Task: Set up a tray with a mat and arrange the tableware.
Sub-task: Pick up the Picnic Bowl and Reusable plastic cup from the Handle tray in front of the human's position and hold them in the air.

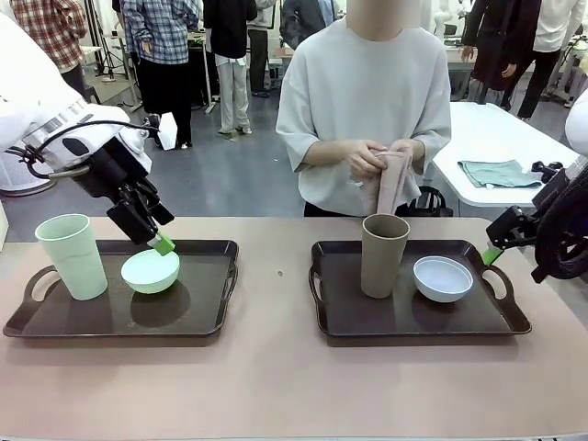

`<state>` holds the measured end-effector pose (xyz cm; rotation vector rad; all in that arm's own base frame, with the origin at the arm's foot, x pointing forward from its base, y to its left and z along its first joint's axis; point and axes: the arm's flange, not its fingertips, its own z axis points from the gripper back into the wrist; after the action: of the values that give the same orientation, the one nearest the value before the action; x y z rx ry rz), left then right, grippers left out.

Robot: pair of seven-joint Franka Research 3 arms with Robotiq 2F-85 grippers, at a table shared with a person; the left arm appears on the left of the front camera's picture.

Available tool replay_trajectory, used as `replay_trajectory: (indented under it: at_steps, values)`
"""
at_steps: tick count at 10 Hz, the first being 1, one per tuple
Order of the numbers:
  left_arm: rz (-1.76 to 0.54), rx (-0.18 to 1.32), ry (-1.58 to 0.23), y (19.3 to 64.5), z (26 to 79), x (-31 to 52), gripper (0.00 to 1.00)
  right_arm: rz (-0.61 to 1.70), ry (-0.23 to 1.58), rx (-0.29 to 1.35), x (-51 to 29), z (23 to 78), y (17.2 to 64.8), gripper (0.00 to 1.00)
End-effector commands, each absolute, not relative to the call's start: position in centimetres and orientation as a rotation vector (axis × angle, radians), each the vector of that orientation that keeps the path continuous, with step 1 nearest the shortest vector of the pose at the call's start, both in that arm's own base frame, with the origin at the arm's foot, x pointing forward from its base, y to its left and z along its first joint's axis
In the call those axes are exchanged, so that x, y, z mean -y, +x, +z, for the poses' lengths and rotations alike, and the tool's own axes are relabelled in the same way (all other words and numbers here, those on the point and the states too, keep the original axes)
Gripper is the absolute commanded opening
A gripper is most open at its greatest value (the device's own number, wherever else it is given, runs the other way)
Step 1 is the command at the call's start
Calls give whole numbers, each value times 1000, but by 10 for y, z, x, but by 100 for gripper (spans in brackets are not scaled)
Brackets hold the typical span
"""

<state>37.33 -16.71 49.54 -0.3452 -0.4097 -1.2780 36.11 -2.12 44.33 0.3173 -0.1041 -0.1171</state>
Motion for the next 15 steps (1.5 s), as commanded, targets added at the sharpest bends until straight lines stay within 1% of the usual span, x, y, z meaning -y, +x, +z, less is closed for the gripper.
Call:
replay_trajectory:
  at_steps: [1,5,6,7,8,9,10,12,13,14,15]
  values:
    - [-1292,405,-324,369,500,165,100,-114,306,112,23,447,358,100]
    - [-1289,414,-330,372,499,166,100,-119,320,116,24,447,360,100]
    - [-1404,438,-261,386,505,195,100,-89,298,120,19,443,377,100]
    - [-1488,490,-237,402,508,225,100,-83,272,148,17,444,388,100]
    - [-1542,527,-284,421,507,252,100,-66,279,134,14,445,399,100]
    - [-1571,559,-293,437,492,275,100,-37,281,116,14,443,407,100]
    - [-1604,589,-344,451,478,294,100,-46,258,112,13,439,416,100]
    - [-1664,710,-455,470,457,336,100,-37,209,86,1,425,428,100]
    - [-1651,752,-494,474,448,351,100,-30,196,69,-4,415,431,100]
    - [-1639,760,-525,480,437,368,100,-29,200,64,-9,411,434,100]
    - [-1596,705,-593,484,421,382,100,-28,200,51,-11,404,440,100]
